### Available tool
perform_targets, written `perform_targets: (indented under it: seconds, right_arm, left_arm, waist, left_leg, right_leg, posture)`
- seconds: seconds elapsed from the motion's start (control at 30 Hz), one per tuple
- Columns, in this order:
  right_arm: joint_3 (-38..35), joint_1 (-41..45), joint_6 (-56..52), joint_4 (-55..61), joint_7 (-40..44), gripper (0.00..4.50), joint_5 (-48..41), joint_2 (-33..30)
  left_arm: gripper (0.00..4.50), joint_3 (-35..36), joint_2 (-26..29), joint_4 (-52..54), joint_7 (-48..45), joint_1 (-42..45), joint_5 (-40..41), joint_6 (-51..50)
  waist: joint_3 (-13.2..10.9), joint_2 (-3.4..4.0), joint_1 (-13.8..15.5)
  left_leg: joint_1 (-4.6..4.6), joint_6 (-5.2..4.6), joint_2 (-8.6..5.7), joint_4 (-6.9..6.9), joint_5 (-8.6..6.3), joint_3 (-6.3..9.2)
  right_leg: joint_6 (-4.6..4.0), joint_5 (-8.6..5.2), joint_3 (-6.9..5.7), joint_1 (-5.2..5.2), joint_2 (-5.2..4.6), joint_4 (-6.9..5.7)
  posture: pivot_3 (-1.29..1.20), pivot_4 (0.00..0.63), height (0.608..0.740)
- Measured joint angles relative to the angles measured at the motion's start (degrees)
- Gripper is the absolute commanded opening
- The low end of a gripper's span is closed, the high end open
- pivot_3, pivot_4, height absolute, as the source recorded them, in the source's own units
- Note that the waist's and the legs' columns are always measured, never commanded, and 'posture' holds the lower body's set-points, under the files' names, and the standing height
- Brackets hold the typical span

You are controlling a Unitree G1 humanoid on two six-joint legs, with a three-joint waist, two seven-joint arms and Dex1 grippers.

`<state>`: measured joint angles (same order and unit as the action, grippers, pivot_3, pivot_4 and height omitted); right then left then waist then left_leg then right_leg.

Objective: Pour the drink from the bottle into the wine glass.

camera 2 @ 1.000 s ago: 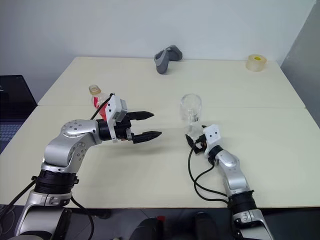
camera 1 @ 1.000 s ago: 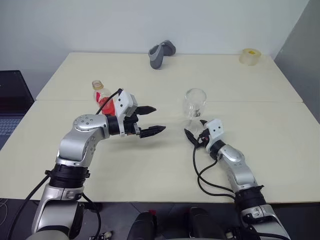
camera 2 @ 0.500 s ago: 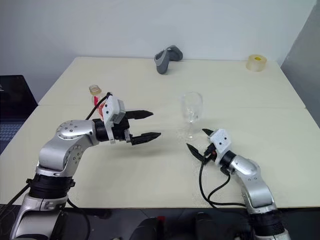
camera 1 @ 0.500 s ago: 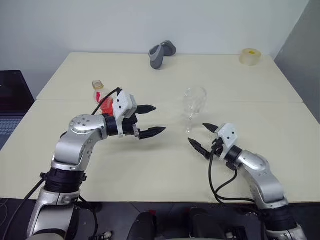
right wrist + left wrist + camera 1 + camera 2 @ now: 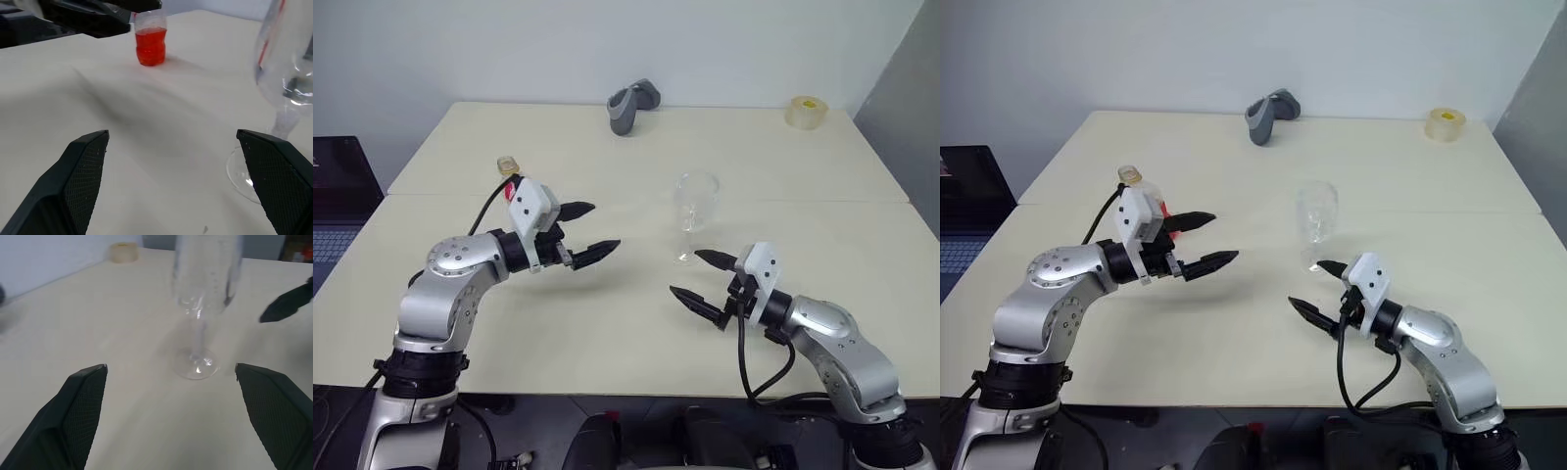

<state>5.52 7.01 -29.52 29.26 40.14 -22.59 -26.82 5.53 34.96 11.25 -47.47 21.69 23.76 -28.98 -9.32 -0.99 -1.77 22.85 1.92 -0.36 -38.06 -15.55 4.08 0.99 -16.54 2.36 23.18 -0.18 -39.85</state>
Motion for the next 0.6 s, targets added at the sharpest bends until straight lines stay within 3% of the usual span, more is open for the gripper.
perform_targets:
  seconds: [0.6]
  right_arm:
    - [0.0,1.1,-3.9,2.1,2.5,4.47,-5.7,-4.7]
  left_arm:
    - [4.50,5.2,-14.9,-3.9,34.6,-8.2,-16.2,12.0]
  waist:
    - [0.0,-0.07,0.2]
  left_leg:
    - [0.00,0.00,-0.02,-0.01,0.00,0.02]
  right_leg:
    - [0.00,0.00,-0.04,-0.03,-0.03,0.00]
  posture:
    - [0.00,0.150,0.740]
